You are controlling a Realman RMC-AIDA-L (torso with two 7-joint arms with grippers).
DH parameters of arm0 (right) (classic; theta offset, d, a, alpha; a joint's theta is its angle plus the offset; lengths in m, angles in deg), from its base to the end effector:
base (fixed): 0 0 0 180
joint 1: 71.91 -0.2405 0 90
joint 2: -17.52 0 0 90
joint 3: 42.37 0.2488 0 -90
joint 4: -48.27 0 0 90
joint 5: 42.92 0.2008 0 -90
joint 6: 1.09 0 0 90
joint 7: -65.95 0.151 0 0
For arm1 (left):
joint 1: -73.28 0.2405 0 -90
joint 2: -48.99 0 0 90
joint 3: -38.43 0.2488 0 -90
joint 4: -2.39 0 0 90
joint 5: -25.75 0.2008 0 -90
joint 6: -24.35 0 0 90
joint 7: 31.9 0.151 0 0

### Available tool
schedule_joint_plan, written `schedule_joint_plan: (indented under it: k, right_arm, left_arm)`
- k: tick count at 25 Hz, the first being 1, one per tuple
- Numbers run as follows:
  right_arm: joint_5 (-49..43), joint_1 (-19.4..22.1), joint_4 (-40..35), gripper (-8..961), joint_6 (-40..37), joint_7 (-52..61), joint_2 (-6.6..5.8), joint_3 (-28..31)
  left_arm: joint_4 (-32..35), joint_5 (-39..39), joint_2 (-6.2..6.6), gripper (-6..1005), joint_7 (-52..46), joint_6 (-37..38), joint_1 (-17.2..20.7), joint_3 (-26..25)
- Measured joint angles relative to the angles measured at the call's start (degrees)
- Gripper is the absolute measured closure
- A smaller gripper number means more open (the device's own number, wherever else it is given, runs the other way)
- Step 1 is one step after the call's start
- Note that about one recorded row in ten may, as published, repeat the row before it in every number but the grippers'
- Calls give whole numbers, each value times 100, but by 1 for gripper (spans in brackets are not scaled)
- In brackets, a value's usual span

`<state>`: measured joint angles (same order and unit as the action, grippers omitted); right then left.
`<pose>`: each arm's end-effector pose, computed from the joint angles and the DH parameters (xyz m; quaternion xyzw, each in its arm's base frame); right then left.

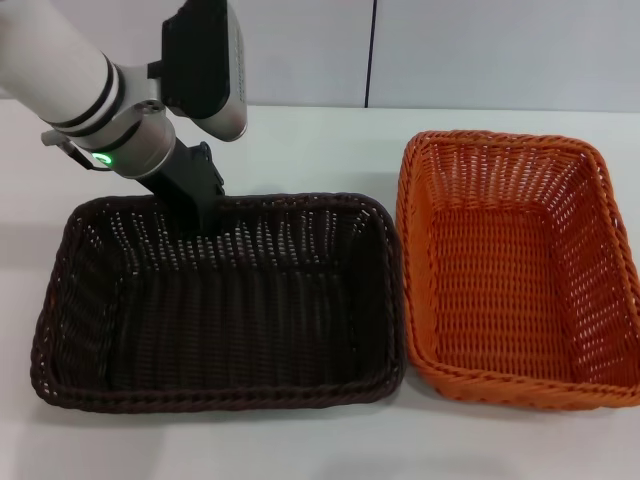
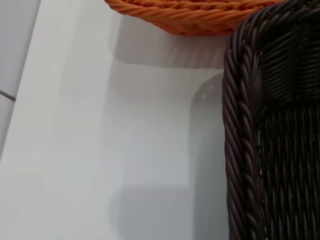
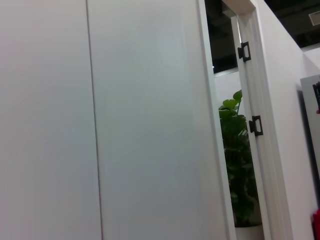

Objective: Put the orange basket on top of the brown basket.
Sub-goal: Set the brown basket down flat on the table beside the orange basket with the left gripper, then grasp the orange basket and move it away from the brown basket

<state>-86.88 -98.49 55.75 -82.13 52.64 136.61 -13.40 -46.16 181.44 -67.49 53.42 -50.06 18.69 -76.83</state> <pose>0.4066 0.2629 0.1075 -0.2410 0.3084 0.1666 0.9050 -0.1702 0.4290 0.0011 -0.9571 0.0576 0.2395 0.1526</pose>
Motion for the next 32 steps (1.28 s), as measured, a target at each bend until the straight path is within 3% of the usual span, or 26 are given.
schedule_joint_plan:
  k: [5, 10, 20, 25, 29, 32]
  right_arm:
    - [0, 6, 0, 181, 0, -10, 0, -40]
    - [0, 5, -1, 180, 0, -19, 0, -41]
    - [4, 47, -1, 182, 1, -22, 0, -40]
    - [4, 49, -19, 181, 24, -22, -1, -36]
    - [18, 49, -36, 181, 95, -21, -17, -10]
    - [14, 55, -46, 181, 131, 13, -25, -26]
  left_arm:
    - [-170, 58, -57, 806, -42, -7, 59, -16]
    - [-516, 117, -122, 610, -46, 231, 215, -9]
    - [-1094, -76, -127, 354, -54, 565, 387, -386]
    - [-1778, -1058, -80, 335, -2, 543, 585, -1421]
    - [-1898, -2070, 12, 336, 7, 775, 774, -2198]
    - [-1912, -2809, 52, 337, 9, 1062, 1015, -2478]
